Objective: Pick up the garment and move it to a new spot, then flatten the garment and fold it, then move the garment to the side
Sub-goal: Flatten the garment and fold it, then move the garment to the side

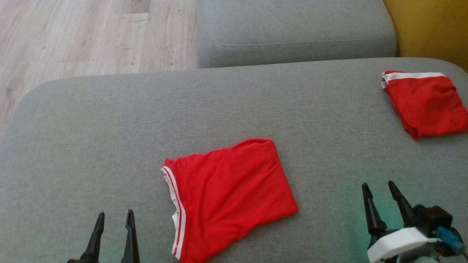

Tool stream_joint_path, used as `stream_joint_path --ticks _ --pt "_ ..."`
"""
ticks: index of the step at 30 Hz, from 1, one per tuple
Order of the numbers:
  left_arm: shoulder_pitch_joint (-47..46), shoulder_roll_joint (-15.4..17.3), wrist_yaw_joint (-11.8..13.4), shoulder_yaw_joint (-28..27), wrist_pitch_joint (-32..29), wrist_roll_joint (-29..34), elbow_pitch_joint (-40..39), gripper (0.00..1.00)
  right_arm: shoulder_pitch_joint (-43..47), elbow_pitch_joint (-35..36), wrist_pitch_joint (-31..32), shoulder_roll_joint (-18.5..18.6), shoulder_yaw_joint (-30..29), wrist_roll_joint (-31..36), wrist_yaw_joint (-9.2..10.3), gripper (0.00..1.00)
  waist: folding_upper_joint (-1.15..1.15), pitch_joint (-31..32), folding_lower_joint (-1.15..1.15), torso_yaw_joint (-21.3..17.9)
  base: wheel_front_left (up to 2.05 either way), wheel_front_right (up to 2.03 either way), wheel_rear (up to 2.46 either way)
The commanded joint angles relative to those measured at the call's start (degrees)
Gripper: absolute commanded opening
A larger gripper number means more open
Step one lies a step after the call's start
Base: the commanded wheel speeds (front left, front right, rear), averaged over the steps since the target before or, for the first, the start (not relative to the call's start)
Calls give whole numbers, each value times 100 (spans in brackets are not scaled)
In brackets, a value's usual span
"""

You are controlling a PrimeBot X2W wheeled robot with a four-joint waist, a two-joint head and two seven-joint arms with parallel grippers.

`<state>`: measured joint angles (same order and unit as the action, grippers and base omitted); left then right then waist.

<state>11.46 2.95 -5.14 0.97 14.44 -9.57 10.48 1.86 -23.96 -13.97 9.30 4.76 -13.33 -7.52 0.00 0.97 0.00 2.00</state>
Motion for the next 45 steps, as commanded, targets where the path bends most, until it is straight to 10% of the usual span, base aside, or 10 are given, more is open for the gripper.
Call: stream_joint_path --ticks 1,12,27,28,34,45 --pt "-177 -7 -34 -208 56 30 -185 100 -216 244 -95 60 129 -54 3 100 0 -2 0 22 0 0 0" --pt "-281 -7 -21 -83 56 -74 -324 100 -1072 1032 2305 -9 1082 -1528 3 100 0 -245 0 212 0 0 0" --pt "-734 -7 -20 464 56 -192 -110 100 -2245 -1246 4105 -584 1309 -2157 3 100 0 -548 0 793 0 0 0" --pt "-765 -7 13 498 56 -219 -122 100 -2454 -1400 4029 -614 1268 -2290 3 0 0 -576 0 808 0 0 0" --pt "-780 -7 59 454 56 -262 -217 100 -3528 -1654 3439 -483 828 -2131 3 0 0 -778 0 408 0 0 0" --pt "-1365 10 -159 669 56 33 -273 100 -5379 -2028 3339 942 -404 -1081 3 0 0 -1692 0 -135 0 0 0"
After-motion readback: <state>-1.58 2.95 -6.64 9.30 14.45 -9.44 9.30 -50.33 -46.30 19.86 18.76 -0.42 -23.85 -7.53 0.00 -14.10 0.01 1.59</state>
